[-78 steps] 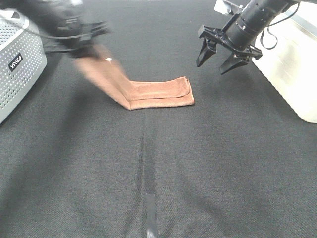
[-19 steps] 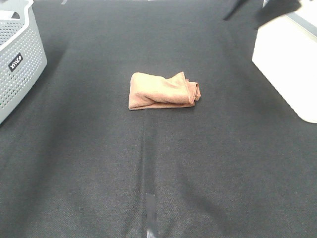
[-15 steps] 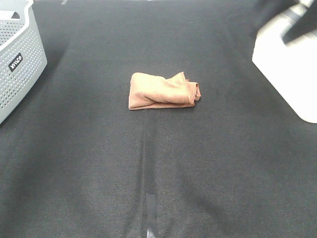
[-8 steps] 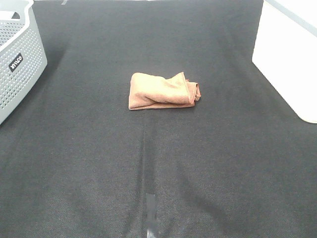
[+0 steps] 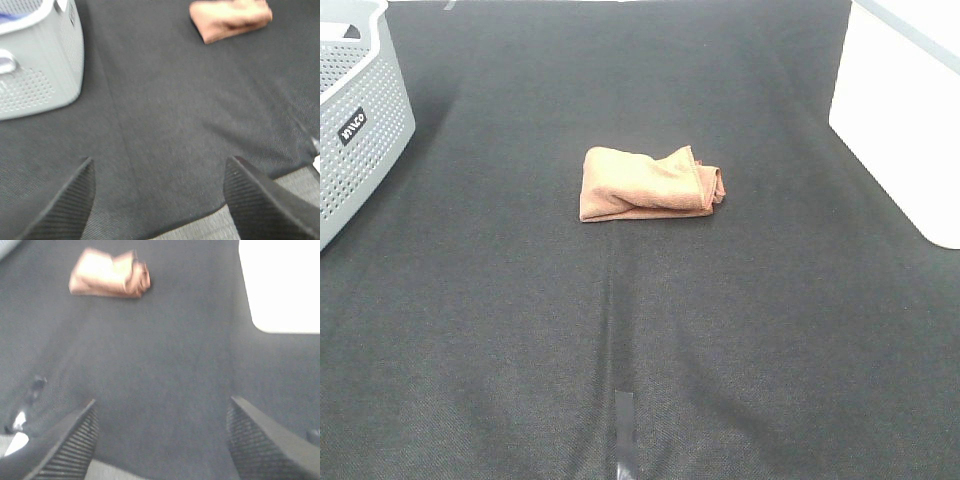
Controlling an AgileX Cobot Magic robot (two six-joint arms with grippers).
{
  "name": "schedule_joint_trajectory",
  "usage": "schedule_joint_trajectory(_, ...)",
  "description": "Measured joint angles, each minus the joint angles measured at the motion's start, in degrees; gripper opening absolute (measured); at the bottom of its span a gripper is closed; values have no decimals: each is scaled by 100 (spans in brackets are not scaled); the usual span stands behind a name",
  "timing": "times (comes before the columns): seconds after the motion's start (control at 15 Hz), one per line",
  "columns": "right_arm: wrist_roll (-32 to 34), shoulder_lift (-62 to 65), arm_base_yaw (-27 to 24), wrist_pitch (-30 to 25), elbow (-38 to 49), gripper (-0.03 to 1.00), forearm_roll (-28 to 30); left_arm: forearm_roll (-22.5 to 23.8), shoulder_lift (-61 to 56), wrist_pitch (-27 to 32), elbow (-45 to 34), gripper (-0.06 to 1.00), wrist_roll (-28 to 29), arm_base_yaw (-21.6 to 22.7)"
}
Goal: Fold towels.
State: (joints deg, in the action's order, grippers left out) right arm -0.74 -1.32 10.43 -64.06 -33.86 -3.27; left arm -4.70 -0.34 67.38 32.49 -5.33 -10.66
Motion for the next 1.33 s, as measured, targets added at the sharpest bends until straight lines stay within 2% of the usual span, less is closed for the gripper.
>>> schedule_joint_trajectory(0.27,-361,166,0,201,458,68,-52,-155,0,-590,-361,69,-269,0)
schedule_joint_trajectory(0.53,-424,166,0,264,481,68,-52,-390,0,-670,-384,69,-590,0)
schedule_joint_trajectory(1.07,-424,166,0,264,481,68,-52,-407,0,-670,-384,69,-602,11)
schedule_joint_trajectory(1.2,-424,166,-172,264,481,68,-74,-407,0,-670,-384,69,-602,218)
schedule_joint_trajectory(1.33,-424,166,-676,264,481,68,-115,-413,0,-670,-384,69,-602,665)
